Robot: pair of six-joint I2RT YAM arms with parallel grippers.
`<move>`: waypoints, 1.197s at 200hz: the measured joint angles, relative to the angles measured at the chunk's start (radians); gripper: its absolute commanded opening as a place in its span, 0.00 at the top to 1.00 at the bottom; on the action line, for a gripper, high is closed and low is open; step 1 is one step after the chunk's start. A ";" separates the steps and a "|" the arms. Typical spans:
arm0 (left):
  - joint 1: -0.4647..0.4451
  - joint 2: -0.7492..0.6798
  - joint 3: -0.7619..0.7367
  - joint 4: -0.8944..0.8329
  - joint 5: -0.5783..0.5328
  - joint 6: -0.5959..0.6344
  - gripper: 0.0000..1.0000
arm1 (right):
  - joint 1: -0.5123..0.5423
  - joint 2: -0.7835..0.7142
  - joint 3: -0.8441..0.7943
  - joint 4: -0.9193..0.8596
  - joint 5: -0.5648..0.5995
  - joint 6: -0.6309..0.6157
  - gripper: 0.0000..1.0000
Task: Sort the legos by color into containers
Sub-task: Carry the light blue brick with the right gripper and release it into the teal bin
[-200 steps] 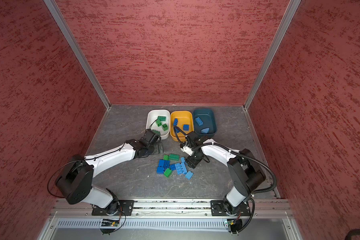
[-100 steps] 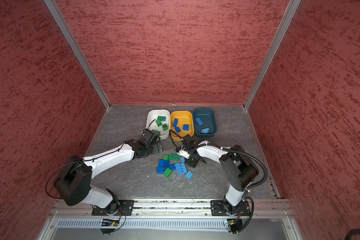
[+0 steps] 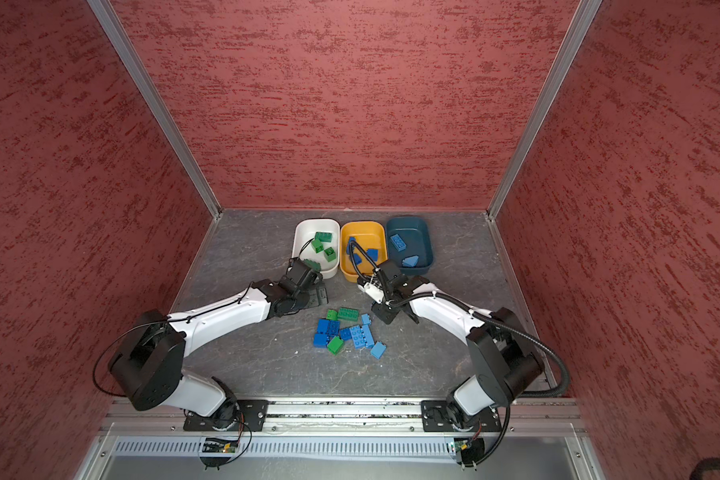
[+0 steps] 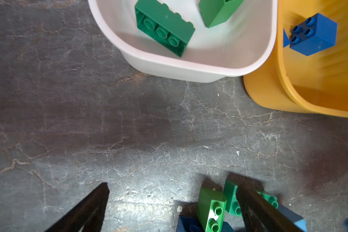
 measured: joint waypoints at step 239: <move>-0.068 -0.071 -0.021 0.003 0.066 0.182 0.00 | -0.422 0.694 0.848 0.026 0.172 0.378 0.32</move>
